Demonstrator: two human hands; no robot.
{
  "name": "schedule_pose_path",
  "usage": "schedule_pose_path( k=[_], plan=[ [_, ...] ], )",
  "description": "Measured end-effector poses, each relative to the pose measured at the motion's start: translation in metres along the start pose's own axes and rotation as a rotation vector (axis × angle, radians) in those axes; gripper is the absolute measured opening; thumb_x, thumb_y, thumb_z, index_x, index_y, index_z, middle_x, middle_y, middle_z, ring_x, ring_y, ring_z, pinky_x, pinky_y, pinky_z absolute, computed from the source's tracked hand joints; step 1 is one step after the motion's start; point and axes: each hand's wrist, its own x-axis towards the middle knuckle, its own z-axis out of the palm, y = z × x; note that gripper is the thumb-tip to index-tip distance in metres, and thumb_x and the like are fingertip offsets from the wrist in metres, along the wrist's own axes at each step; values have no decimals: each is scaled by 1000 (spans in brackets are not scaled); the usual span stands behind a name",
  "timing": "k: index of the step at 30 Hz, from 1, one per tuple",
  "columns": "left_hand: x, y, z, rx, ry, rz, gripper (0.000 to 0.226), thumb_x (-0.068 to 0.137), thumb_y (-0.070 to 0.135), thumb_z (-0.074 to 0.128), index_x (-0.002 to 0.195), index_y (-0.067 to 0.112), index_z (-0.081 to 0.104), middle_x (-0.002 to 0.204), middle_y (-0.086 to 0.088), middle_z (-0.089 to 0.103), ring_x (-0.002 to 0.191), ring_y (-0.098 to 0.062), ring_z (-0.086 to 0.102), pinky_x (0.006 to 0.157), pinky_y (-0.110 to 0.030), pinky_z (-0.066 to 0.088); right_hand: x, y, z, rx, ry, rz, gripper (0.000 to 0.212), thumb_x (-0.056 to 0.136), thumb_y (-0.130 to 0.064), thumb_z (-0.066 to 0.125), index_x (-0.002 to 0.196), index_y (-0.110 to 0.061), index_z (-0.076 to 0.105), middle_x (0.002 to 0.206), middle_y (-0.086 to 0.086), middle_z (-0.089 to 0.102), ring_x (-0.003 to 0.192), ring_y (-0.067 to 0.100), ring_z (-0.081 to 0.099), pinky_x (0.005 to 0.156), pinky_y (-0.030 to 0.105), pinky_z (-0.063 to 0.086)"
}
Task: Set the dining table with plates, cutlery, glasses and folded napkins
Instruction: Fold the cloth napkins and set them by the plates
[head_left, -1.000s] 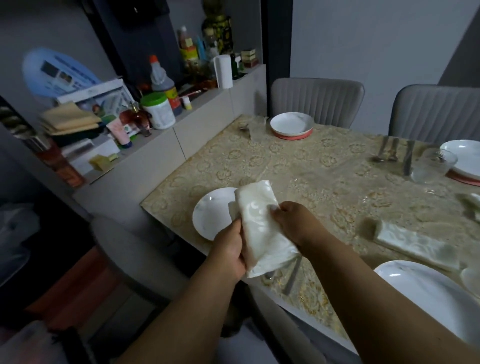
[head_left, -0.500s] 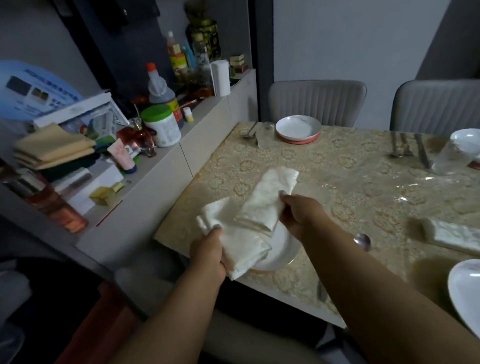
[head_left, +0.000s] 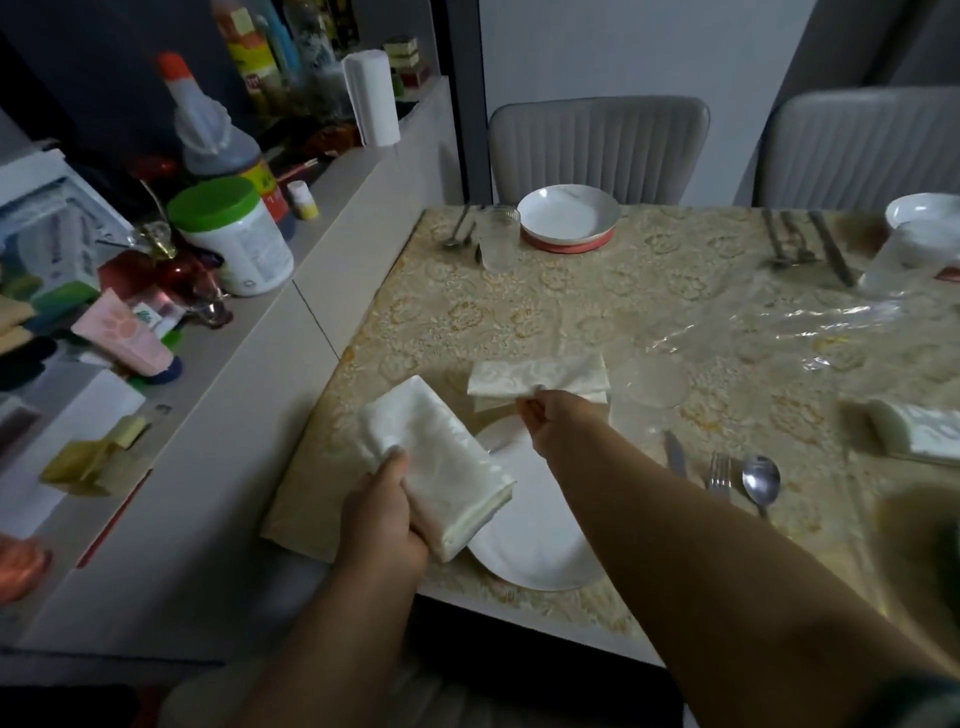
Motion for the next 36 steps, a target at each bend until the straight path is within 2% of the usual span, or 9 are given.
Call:
schedule_pose_path(
  k=[5,8,10,17,20,22,24,29,36],
  plan=[
    [19,7,12,-19,-16,-34,38,85,38,68,111,11,65,106,-9,70,95,-30,67,85,-47,54,49,-7,13,-28,85,-48,13,89,1,61,101,-3,58,88,8,59,72,16,58,40,22,52],
    [28,10,17,-27,-35,-39,37,85,38,69,111,12,65,104,-9,71,93,-30,68,76,-41,55,70,-8,19,-270,80,-110,10,92,1,55,83,0,60,115,21,59,88,21,60,64,24,58],
    [33,10,20,-41,-49,-55,37,84,39,70,110,12,66,103,-9,72,92,-30,69,78,-44,56,74,-12,22,-529,97,-81,29,101,-9,40,118,8,55,136,33,42,117,38,50,98,38,47],
    [45,6,25,-80,-71,-46,34,86,36,68,113,15,66,103,-8,73,93,-27,70,77,-42,56,69,-13,19,-1451,297,-337,84,92,-68,18,150,-6,19,152,14,30,140,32,25,116,44,15],
    [47,4,27,-59,-58,-59,27,86,36,68,103,15,67,100,-7,73,92,-27,69,79,-42,55,58,-16,19,-1410,212,-343,66,101,-52,14,152,-11,12,158,12,17,140,27,26,117,37,19],
    [47,5,29,-57,-53,-59,20,87,35,67,95,17,66,98,-5,72,91,-25,69,78,-41,55,50,-24,22,-1152,80,-228,45,106,-20,18,150,-16,12,154,10,26,108,18,52,86,23,51],
    [45,5,31,-63,-63,-60,17,88,33,66,93,17,65,99,-5,71,92,-25,67,78,-41,54,51,-28,17,-1349,71,-322,44,100,-13,38,144,-16,32,142,8,45,93,15,58,67,15,51],
    [48,3,32,-66,-73,-60,16,89,32,65,94,17,64,101,-6,70,93,-25,67,83,-44,54,48,-14,-6,-1802,159,-828,31,95,-21,40,111,-16,67,115,8,60,108,28,52,87,33,43],
    [54,0,31,-72,-73,-70,16,88,32,66,97,19,64,104,-6,70,95,-26,66,84,-45,54,54,-6,-11,-2150,-59,-727,44,98,-36,25,119,-19,59,120,8,53,115,30,50,94,42,36]
  ],
)
